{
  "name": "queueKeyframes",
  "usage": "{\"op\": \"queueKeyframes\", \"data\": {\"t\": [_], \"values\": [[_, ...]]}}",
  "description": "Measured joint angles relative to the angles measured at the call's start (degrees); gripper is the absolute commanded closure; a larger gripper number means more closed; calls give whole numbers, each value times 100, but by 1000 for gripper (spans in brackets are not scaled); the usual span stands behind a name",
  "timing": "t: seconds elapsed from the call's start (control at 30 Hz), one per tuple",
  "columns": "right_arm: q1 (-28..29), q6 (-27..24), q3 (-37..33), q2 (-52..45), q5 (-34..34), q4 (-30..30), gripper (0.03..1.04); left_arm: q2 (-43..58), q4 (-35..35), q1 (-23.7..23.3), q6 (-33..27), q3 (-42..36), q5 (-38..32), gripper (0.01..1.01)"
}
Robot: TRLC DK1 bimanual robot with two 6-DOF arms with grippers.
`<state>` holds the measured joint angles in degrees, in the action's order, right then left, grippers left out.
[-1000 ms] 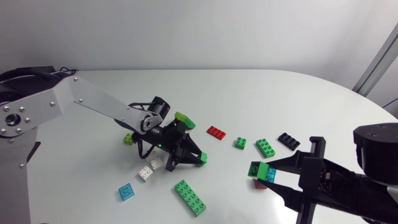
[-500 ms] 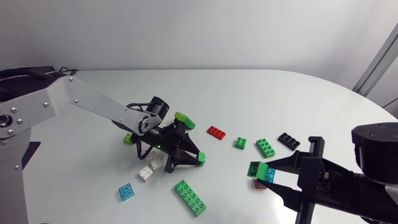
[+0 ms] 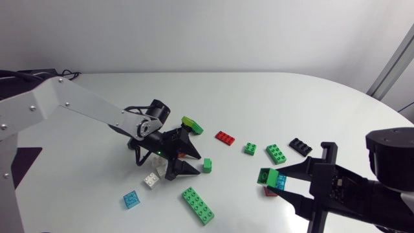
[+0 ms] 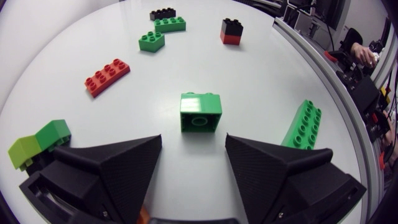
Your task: Separate the duplo bricks
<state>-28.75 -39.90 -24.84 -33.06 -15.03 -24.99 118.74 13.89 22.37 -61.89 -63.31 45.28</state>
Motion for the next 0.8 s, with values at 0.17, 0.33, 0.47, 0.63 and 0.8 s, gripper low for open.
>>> {"op": "queueKeyframes", "data": {"t": [0.17, 0.33, 0.47, 0.63, 0.8], "values": [[0, -2, 0, 55, 0, -2, 807, -507, 439, 44, -26, -131, -546, 154], [0, 0, 0, 129, 0, -15, 807, -828, 826, 302, -144, -518, -1132, 156], [9, 0, 0, 227, -11, -42, 805, -968, 1086, 638, -337, -774, -1961, 161], [138, 0, 13, 382, -140, -39, 805, -977, 1825, 1040, -505, -1351, -3042, 161], [496, -9, 188, 527, -474, -48, 805, -798, 2977, 1375, -463, -2323, -3545, 161]]}}
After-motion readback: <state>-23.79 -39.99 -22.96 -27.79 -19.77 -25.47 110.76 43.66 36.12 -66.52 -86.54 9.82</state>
